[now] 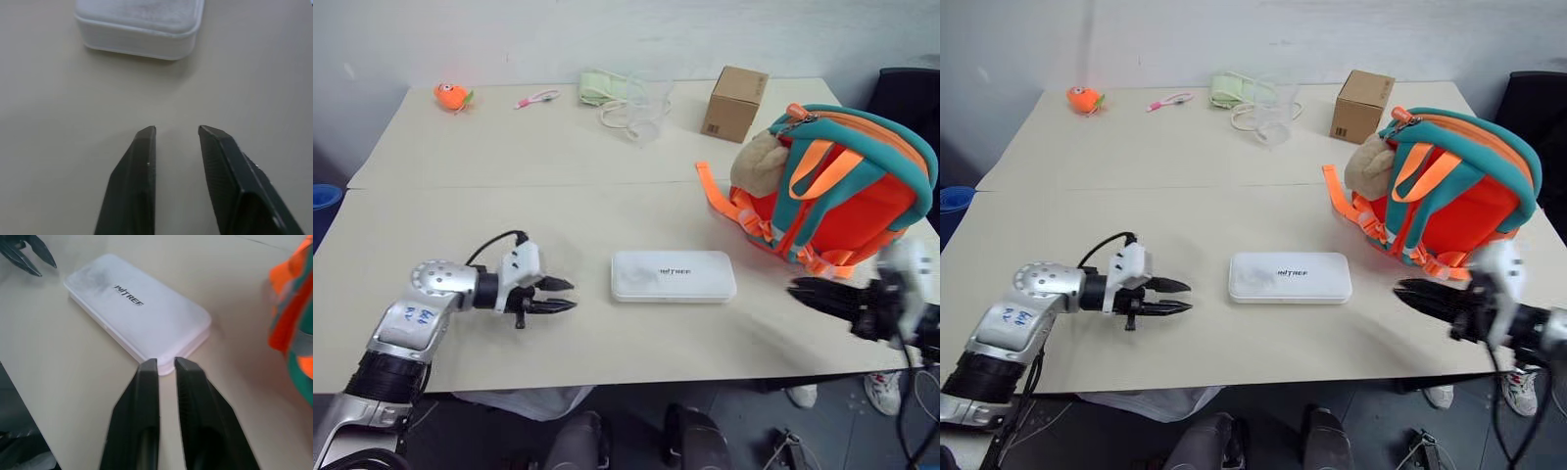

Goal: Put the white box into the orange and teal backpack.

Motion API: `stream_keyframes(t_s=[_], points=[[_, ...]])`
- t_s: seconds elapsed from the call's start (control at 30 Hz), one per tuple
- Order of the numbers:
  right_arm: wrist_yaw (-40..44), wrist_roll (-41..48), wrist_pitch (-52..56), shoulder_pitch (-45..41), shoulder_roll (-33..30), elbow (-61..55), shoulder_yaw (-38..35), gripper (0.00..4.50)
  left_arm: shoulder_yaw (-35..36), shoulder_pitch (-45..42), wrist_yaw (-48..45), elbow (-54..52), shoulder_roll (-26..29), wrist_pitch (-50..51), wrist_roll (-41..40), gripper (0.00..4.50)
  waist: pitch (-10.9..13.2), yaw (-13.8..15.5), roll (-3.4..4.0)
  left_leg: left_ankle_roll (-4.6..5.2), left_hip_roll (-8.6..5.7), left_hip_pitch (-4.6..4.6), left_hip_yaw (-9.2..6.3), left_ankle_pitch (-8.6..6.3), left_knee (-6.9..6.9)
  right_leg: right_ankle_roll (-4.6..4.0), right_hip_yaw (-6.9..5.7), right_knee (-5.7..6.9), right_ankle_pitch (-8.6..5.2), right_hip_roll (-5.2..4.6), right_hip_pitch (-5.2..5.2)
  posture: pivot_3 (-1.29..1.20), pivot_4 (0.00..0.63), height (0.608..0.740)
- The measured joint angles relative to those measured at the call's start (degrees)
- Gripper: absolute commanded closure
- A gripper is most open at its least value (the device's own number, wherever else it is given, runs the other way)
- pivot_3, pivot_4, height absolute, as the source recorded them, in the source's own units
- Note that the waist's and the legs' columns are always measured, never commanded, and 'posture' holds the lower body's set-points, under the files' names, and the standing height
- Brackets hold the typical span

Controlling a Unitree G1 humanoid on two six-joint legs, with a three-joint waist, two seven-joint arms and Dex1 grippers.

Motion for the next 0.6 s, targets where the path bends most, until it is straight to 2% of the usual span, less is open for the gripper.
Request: stream_keyframes(t_s=[0.07, 0.17, 0.37, 0.47, 0.6], points=[[-1.2, -3.6, -1.6, -3.4, 0.7, 3.5, 4.5, 4.50, -1.1, -0.7, 0.2, 0.4, -0.8, -0.2, 0.9, 4.47, 0.0, 0.1, -0.02, 0.21, 0.00, -0.01, -0.02, 0.12, 0.02, 0.00, -0.05, 0.04, 0.00, 0.00, 0.01, 0.00, 0.150, 0.740], [-5.0, -9.9, -3.5, -9.3, 3.6, 10.2, 11.1, 4.50, -2.7, -4.4, 4.3, 2.4, -5.4, 0.6, 3.7, 4.47, 0.0, 0.2, -0.01, 0.32, -0.08, -0.04, -0.02, 0.19, 0.07, 0.07, -0.04, 0.03, 0.04, -0.05, 0.01, 0.00, 0.150, 0.740], [-6.0, -13.8, -5.4, -12.5, 5.4, 14.1, 14.7, 4.50, -2.6, -6.7, 8.9, 5.4, -9.4, 4.8, 5.2, 4.47, 0.0, -0.1, -0.01, 0.36, -0.06, -0.08, 0.09, 0.24, 0.09, 0.09, -0.09, 0.26, 0.05, 0.27, 0.00, 0.00, 0.150, 0.740], [-6.5, -14.9, -5.8, -14.2, 6.5, 14.2, 15.4, 4.50, -1.2, -7.6, 9.7, 5.5, -11.2, 11.8, 2.2, 3.92, 0.0, -0.2, -0.01, 0.38, -0.05, -0.08, 0.09, 0.25, 0.11, 0.11, -0.08, 0.27, 0.06, 0.32, 0.00, 0.00, 0.150, 0.740], [-6.7, -16.5, -5.8, -15.0, 6.7, 14.2, 17.2, 4.50, 3.7, -10.9, 9.1, 7.0, -10.3, 31.9, -6.2, 2.69, 0.0, -0.2, -0.02, 0.36, -0.03, -0.09, 0.06, 0.28, 0.12, 0.11, -0.08, 0.29, 0.06, 0.39, 0.00, 0.00, 0.150, 0.740]])
